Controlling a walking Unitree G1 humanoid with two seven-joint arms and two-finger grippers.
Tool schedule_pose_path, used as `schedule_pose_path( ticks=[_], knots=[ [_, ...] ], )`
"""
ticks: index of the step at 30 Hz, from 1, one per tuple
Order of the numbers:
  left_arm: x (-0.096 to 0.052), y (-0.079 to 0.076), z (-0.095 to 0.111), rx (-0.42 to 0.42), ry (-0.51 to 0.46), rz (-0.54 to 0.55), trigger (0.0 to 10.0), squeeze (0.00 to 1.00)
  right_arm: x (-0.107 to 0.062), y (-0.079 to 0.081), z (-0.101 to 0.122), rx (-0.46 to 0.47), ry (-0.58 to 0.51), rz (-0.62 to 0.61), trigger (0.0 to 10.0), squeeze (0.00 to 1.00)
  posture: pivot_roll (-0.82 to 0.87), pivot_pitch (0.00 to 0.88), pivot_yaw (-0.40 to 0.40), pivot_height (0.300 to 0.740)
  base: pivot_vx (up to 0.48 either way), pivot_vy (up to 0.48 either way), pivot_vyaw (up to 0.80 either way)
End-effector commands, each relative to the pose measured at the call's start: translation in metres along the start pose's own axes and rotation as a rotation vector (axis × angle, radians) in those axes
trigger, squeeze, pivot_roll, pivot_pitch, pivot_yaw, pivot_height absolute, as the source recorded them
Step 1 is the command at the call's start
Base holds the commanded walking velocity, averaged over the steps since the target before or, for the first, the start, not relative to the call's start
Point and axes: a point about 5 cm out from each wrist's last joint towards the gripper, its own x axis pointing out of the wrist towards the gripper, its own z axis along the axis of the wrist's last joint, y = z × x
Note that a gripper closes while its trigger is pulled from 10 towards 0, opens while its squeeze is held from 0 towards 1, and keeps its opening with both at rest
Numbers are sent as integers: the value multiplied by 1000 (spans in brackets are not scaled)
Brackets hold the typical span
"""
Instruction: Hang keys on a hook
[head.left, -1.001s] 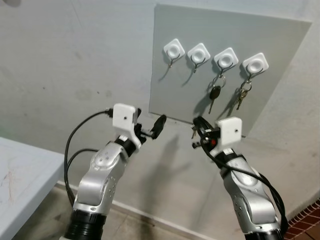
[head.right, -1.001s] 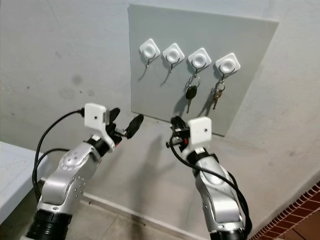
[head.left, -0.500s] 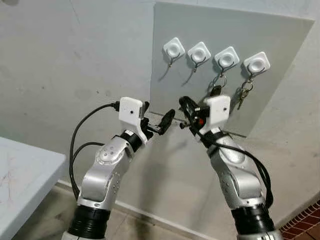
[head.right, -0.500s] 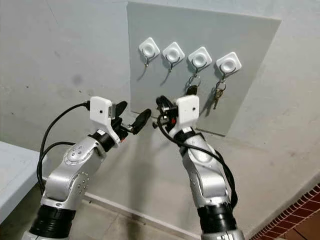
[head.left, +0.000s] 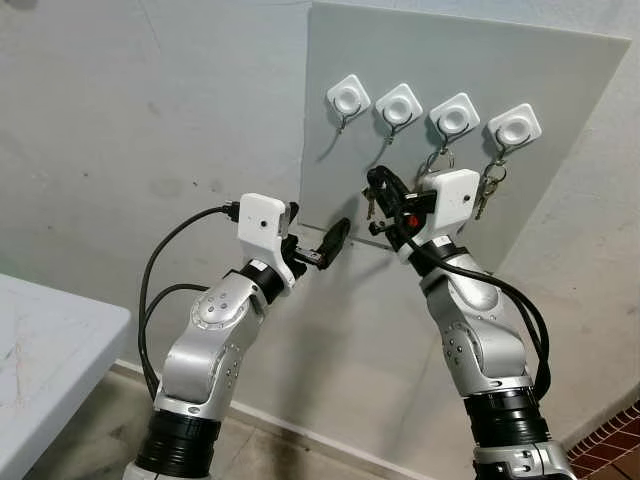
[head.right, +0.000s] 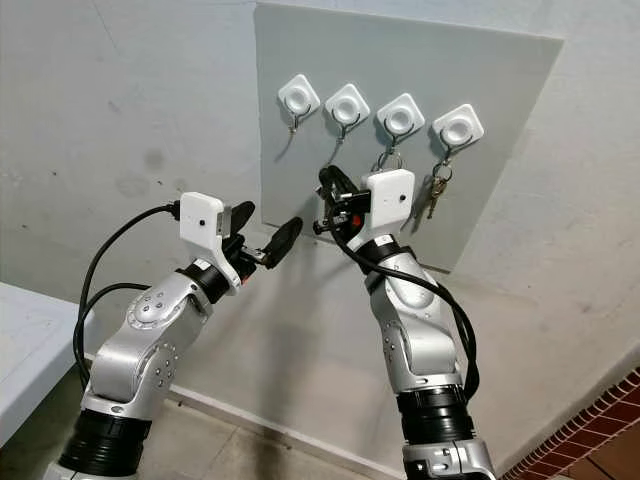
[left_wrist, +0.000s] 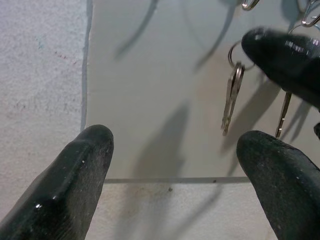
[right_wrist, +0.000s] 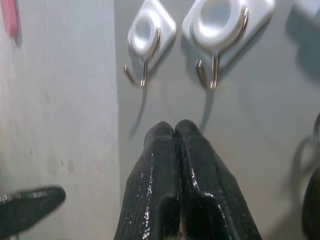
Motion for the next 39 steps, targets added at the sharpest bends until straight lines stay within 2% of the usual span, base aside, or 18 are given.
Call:
schedule_pose_path(
  ticks=[1, 11, 39],
  knots=[
    [4, -7, 10, 24, -31, -39, 10000, 0, 4, -2, 12, 11, -62, 1, 10000, 0, 33, 0, -46, 740, 0, 0, 0],
    [5, -10, 9, 18, -31, -52, 10000, 0, 6, -4, 25, 78, -144, -4, 10000, 0, 28, 0, -43, 740, 0, 0, 0],
    [4, -10, 8, 2, -31, -39, 10000, 0, 9, -4, 34, 141, -190, 13, 10000, 0, 32, 0, -55, 740, 0, 0, 0]
  ],
)
